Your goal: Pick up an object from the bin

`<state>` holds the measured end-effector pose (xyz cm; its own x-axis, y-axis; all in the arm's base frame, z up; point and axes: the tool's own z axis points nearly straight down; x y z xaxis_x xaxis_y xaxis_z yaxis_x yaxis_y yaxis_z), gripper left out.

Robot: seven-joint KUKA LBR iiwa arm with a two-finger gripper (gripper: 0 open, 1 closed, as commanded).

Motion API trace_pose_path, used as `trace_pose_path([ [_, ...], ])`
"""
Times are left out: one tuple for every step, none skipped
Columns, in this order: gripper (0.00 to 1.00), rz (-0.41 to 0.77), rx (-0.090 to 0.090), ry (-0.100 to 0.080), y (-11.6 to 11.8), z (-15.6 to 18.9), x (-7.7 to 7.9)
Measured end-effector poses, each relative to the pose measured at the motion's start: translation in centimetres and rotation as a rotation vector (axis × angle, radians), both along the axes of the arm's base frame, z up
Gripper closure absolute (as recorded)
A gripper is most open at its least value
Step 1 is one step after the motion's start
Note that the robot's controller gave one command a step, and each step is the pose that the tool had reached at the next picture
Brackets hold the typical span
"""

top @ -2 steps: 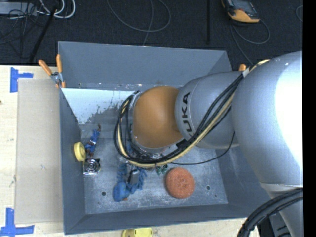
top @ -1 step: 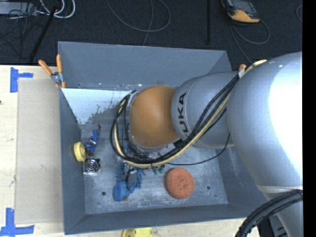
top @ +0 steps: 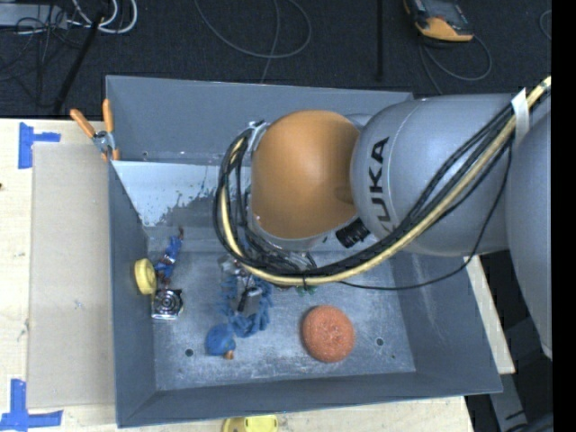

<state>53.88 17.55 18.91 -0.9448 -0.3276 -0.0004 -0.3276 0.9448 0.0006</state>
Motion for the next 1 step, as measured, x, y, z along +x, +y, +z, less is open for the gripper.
trace_pose_path([
  [1.0, -0.001, 0.0, 0.0, 0.0, 0.0, 0.0],
])
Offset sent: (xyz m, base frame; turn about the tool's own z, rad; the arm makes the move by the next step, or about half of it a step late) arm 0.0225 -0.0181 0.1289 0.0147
